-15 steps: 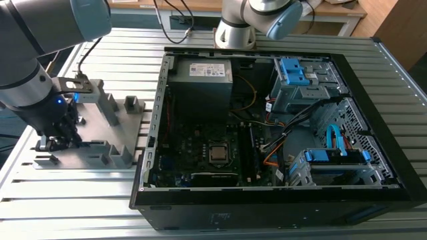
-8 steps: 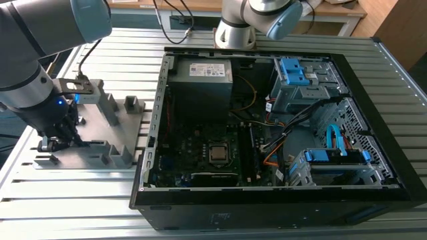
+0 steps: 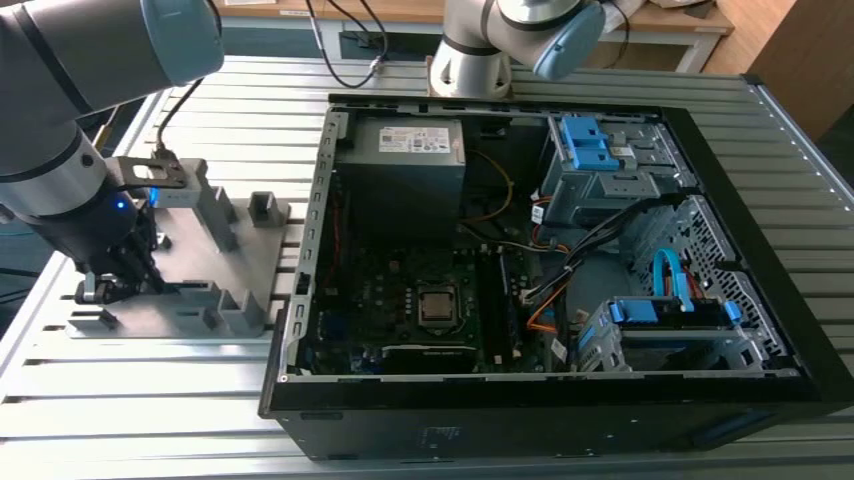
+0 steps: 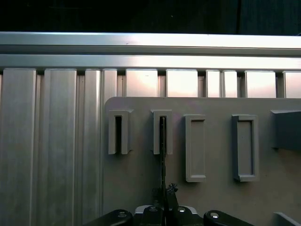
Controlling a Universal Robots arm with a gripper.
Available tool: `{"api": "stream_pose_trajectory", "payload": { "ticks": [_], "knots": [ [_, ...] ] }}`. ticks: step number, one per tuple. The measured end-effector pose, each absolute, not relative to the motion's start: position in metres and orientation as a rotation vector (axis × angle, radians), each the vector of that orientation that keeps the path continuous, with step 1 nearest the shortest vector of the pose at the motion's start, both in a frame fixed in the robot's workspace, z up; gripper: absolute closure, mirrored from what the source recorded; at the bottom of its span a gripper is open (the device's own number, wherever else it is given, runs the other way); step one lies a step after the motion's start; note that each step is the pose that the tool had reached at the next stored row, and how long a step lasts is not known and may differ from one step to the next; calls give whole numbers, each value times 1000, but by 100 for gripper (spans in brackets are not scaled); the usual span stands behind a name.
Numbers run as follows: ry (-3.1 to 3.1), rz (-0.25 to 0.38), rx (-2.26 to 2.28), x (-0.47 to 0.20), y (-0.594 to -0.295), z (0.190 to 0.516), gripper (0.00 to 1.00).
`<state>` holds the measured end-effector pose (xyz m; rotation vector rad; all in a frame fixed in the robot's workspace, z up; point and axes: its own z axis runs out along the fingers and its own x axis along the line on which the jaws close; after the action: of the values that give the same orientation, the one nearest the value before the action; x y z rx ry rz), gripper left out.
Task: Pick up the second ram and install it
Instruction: 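Pick up the second ram and move it above second insertion slot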
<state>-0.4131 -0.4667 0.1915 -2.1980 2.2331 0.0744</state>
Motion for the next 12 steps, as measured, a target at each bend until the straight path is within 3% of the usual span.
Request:
{"api": "stream_pose_trajectory", "payload": {
  "ticks": [12],
  "knots": [
    [2233, 75, -2198, -413, -467, 196, 86]
  ]
}}
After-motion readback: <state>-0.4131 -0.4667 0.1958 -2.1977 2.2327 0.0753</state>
